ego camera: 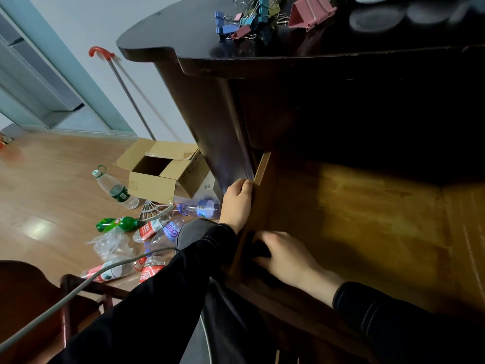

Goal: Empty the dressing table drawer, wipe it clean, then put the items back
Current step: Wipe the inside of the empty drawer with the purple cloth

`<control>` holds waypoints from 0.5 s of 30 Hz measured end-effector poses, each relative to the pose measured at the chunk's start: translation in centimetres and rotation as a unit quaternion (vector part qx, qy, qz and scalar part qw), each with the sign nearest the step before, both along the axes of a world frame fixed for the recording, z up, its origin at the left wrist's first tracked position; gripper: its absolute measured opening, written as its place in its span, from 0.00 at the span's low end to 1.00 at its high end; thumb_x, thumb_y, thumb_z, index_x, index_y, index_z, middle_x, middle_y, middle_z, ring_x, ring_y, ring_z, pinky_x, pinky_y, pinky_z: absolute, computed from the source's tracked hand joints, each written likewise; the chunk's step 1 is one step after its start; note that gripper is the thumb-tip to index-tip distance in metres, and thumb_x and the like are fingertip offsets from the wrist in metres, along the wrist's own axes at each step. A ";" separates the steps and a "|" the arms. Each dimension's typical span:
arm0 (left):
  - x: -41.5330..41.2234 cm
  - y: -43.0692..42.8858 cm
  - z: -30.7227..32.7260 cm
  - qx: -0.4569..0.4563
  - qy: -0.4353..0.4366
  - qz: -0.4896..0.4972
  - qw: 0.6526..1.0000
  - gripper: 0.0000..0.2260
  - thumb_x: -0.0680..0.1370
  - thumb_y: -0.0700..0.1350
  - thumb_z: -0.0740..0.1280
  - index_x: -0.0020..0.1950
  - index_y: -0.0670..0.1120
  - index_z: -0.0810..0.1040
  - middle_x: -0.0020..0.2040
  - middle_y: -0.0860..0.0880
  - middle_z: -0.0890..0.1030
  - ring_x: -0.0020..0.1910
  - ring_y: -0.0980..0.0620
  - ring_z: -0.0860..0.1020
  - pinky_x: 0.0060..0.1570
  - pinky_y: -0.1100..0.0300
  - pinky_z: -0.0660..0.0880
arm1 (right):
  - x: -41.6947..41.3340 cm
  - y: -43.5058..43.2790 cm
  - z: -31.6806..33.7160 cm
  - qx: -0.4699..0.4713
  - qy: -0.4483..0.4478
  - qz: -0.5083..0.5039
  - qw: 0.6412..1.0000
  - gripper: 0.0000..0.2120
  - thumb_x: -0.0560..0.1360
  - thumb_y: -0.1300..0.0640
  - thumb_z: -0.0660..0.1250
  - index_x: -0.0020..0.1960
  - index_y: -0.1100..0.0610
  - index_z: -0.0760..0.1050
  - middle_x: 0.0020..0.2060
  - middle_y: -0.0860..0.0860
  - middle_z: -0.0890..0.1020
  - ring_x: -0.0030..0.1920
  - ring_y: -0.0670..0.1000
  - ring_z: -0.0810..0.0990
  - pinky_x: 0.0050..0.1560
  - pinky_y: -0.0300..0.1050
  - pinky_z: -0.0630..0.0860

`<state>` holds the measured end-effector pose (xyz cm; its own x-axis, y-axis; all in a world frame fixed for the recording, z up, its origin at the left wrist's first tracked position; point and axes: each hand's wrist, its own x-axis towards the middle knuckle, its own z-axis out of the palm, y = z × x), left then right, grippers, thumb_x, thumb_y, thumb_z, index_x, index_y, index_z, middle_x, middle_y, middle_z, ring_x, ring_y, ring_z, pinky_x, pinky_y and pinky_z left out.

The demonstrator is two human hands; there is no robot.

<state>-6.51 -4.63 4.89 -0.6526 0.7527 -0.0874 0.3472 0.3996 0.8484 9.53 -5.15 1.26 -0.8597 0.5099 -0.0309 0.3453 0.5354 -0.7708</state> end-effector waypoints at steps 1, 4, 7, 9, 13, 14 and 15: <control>0.0 0.0 0.0 0.001 -0.002 0.001 1.000 0.14 0.84 0.47 0.56 0.50 0.42 0.78 0.46 0.43 0.81 0.49 0.47 0.79 0.56 0.49 0.75 | 0.0 0.1 0.1 -0.001 0.014 -0.005 1.000 0.06 0.77 0.51 0.71 0.52 0.47 0.74 0.49 0.42 0.80 0.47 0.46 0.80 0.45 0.51 0.81; 0.1 0.1 0.2 0.002 -0.004 0.000 1.000 0.14 0.84 0.47 0.56 0.50 0.42 0.78 0.47 0.42 0.81 0.50 0.45 0.79 0.57 0.47 0.75 | 0.0 -0.1 0.5 -0.009 0.072 -0.019 0.997 0.08 0.75 0.48 0.70 0.49 0.43 0.72 0.46 0.39 0.78 0.44 0.42 0.78 0.38 0.41 0.77; 0.1 0.0 0.3 0.000 -0.002 0.000 1.000 0.14 0.84 0.47 0.56 0.50 0.42 0.79 0.46 0.44 0.81 0.49 0.47 0.79 0.57 0.48 0.75 | -0.2 -0.7 0.4 -0.022 0.056 -0.015 0.998 0.08 0.76 0.51 0.71 0.51 0.45 0.73 0.49 0.41 0.80 0.47 0.43 0.79 0.43 0.44 0.79; 0.1 -0.1 0.3 -0.003 -0.002 -0.004 1.000 0.14 0.84 0.47 0.56 0.50 0.43 0.79 0.44 0.46 0.80 0.48 0.49 0.78 0.57 0.50 0.74 | -0.2 -0.6 0.3 -0.018 -0.004 -0.007 1.000 0.09 0.77 0.54 0.71 0.57 0.50 0.76 0.53 0.46 0.81 0.52 0.50 0.81 0.51 0.52 0.80; 0.2 0.0 0.4 -0.003 -0.003 -0.005 1.000 0.14 0.84 0.47 0.56 0.49 0.44 0.79 0.44 0.47 0.80 0.46 0.50 0.78 0.55 0.50 0.74 | -0.1 -0.4 0.9 -0.026 0.034 -0.015 0.999 0.06 0.74 0.51 0.71 0.49 0.49 0.74 0.47 0.44 0.80 0.45 0.50 0.80 0.43 0.57 0.79; 0.2 0.0 0.5 -0.003 -0.003 -0.004 1.000 0.14 0.84 0.48 0.56 0.49 0.44 0.79 0.44 0.47 0.80 0.46 0.50 0.78 0.55 0.51 0.74 | -0.1 -0.6 1.1 -0.029 0.059 -0.017 0.998 0.07 0.73 0.49 0.70 0.48 0.48 0.73 0.45 0.43 0.80 0.44 0.48 0.79 0.41 0.56 0.79; 0.2 0.0 0.5 -0.003 -0.003 -0.003 1.000 0.14 0.84 0.48 0.56 0.50 0.44 0.79 0.44 0.48 0.81 0.46 0.51 0.78 0.54 0.51 0.74 | -0.1 -0.7 1.3 -0.031 0.074 -0.016 0.997 0.08 0.72 0.48 0.70 0.48 0.47 0.73 0.45 0.43 0.80 0.43 0.47 0.79 0.40 0.55 0.79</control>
